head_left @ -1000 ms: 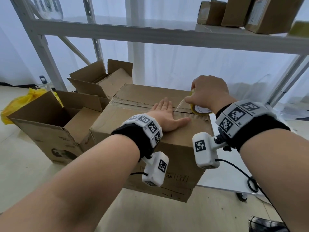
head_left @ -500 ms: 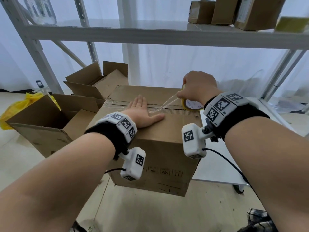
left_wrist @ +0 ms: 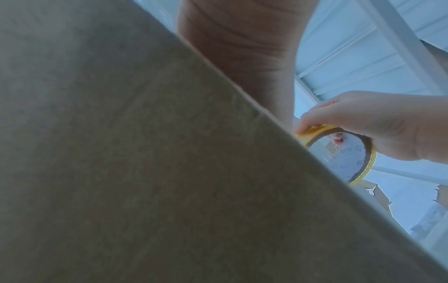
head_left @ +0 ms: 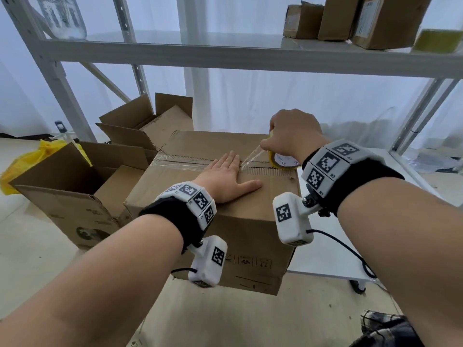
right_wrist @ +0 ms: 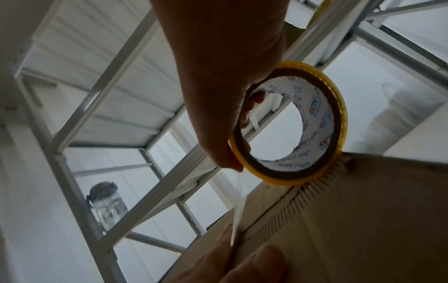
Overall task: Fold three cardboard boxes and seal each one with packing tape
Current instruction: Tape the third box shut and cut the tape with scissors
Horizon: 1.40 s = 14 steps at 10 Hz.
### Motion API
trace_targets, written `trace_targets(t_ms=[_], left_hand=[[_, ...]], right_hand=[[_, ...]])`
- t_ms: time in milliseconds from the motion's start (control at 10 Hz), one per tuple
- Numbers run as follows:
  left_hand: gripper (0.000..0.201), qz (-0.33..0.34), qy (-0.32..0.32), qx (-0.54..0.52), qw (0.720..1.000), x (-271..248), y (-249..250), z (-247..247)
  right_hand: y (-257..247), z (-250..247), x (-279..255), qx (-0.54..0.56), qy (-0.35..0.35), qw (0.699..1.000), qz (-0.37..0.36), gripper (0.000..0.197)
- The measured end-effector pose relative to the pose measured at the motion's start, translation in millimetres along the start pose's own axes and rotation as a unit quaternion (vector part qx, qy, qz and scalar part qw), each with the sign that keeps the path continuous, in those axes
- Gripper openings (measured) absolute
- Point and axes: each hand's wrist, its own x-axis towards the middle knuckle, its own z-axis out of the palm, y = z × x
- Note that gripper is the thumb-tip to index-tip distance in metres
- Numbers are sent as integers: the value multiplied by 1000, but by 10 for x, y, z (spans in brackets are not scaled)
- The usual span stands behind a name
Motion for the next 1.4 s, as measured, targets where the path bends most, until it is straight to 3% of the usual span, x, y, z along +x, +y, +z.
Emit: trace_targets(t_ms=[200, 400, 600, 1000, 1200, 1300, 1400], left_hand=[[103, -12, 12, -33, 999, -50, 14, -1], [102, -16, 13, -35, 999, -66, 43, -3], [101, -19, -14, -21, 999, -9, 87, -23], [100, -30, -23, -6, 999, 60, 131, -60], [100, -32, -27, -4, 999, 38, 125, -48], [100, -32, -31, -3, 999, 32, 140, -75], [99, -32, -32, -4, 999, -4, 136, -59]], right_hand=[[-68, -225, -63, -41, -22, 999, -7, 42], [161, -176, -210, -104, -83, 991, 31, 53], [154, -202, -195, -103, -118, 986, 61, 53], [209, -159, -190, -110, -106, 986, 67, 54], [452, -194, -191, 73, -56, 992, 82, 49], [399, -189, -244, 5, -32, 998, 60, 46], [375, -177, -234, 15, -44, 996, 70, 44]])
